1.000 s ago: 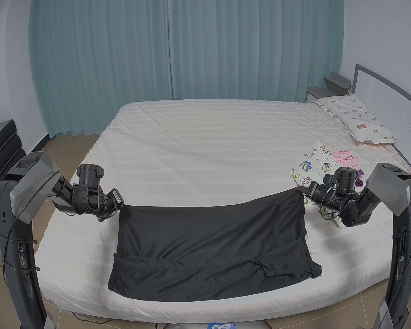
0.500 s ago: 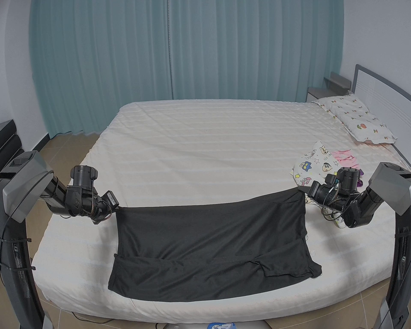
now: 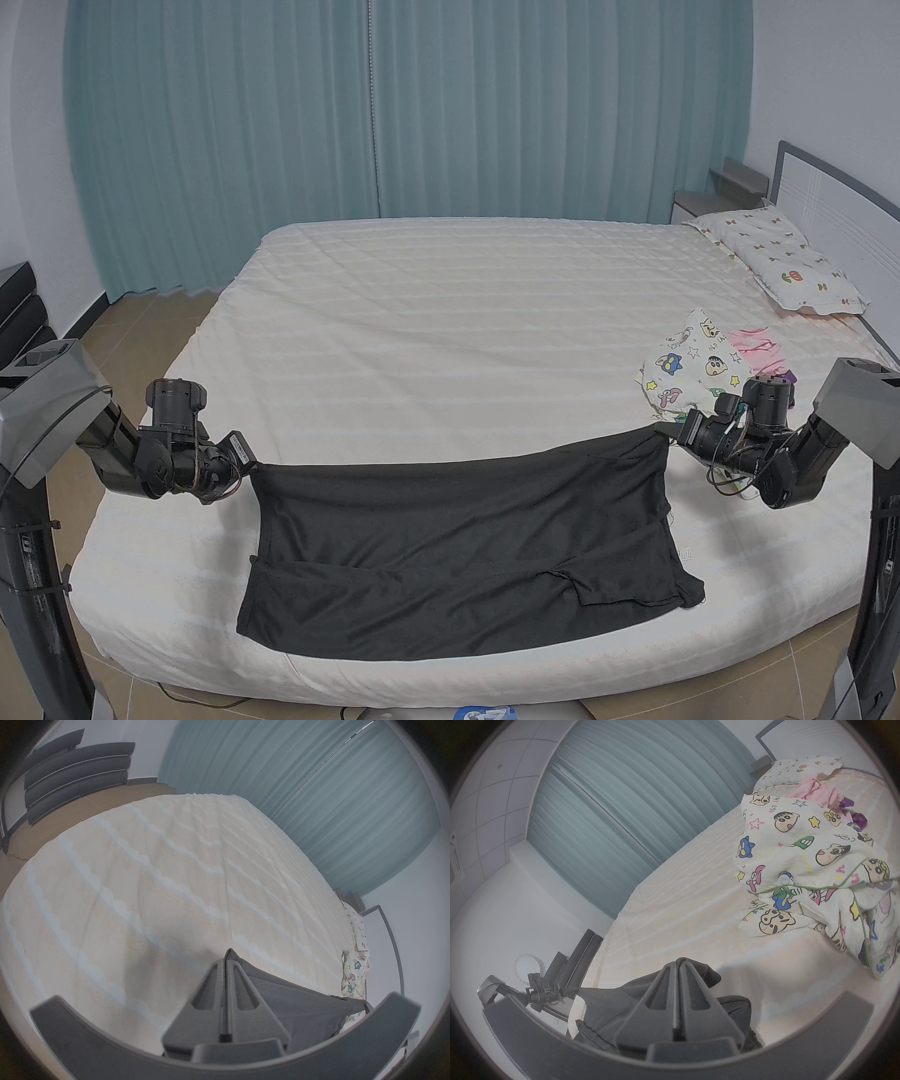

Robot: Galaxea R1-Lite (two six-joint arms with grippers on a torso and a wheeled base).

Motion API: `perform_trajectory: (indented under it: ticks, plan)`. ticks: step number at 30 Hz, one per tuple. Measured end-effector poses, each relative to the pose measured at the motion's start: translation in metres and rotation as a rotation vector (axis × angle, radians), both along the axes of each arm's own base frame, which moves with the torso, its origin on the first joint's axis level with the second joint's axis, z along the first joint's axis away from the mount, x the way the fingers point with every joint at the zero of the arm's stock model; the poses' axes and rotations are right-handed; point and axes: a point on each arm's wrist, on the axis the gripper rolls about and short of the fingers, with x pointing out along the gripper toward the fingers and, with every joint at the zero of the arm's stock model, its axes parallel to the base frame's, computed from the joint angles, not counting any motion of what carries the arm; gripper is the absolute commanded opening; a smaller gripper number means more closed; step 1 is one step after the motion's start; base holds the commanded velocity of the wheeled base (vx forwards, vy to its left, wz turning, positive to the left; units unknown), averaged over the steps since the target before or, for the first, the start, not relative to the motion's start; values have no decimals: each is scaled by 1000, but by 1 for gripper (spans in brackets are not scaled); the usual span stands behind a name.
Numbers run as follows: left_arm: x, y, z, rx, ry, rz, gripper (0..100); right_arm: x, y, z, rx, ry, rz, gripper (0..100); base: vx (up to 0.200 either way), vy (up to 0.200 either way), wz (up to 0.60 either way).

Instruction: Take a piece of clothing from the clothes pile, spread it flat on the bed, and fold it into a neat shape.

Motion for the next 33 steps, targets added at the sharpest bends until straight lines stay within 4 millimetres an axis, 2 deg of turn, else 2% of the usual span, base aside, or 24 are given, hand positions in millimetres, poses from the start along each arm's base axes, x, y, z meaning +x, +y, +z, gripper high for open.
perform_trajectory:
  ticks: [14, 21, 28, 33]
  plan:
    - [8, 6, 3, -6, -71, 22, 0, 16, 4, -6, -3, -47, -23, 0, 0, 0, 0]
    - [11, 11, 1, -43, -84, 67, 0, 23, 5, -17, -16, -49, -64, 0, 0, 0, 0]
    - [9, 12, -1, -41, -71, 68, 0, 22, 6, -13, 39, -50, -77, 0, 0, 0, 0]
    - [2, 11, -3, -45, -52, 63, 0, 11, 2, -10, 52, -22, -58, 0, 0, 0, 0]
